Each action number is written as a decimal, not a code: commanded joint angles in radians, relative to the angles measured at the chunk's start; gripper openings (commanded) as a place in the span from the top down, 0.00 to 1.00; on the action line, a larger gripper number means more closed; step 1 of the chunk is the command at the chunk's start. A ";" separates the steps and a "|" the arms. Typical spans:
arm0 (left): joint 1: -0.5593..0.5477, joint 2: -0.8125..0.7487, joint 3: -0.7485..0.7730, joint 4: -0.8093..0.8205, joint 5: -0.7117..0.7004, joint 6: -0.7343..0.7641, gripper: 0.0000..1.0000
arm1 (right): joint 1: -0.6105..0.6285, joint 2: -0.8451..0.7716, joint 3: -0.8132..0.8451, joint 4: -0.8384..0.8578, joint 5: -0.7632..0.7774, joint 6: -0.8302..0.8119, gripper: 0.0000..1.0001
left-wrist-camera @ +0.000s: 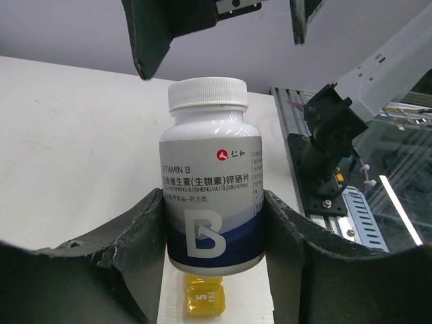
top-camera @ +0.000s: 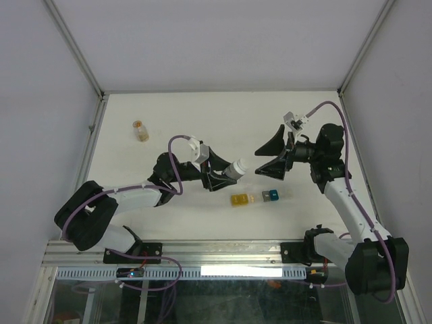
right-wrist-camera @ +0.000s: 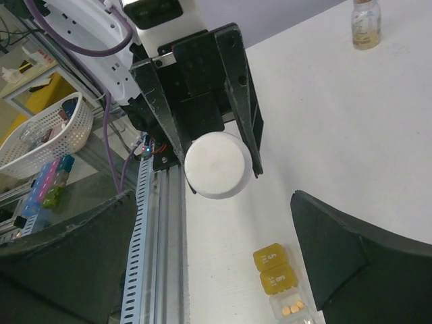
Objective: Sort the pills into containers
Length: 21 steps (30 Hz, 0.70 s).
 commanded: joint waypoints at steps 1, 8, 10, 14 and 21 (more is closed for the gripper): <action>-0.019 0.002 0.007 0.136 0.012 0.050 0.94 | 0.065 0.012 0.030 -0.100 -0.002 -0.114 0.00; -0.046 0.076 0.030 0.142 -0.004 0.038 0.94 | 0.165 0.028 0.022 -0.149 0.104 -0.217 0.00; -0.052 0.094 0.044 0.138 -0.007 0.035 0.94 | 0.183 0.027 0.015 -0.141 0.142 -0.221 0.00; -0.061 0.123 0.060 0.152 -0.025 0.016 0.93 | 0.213 0.040 0.011 -0.156 0.207 -0.245 0.06; -0.062 0.131 0.053 0.164 -0.077 0.006 0.94 | 0.248 0.062 0.042 -0.242 0.272 -0.315 0.15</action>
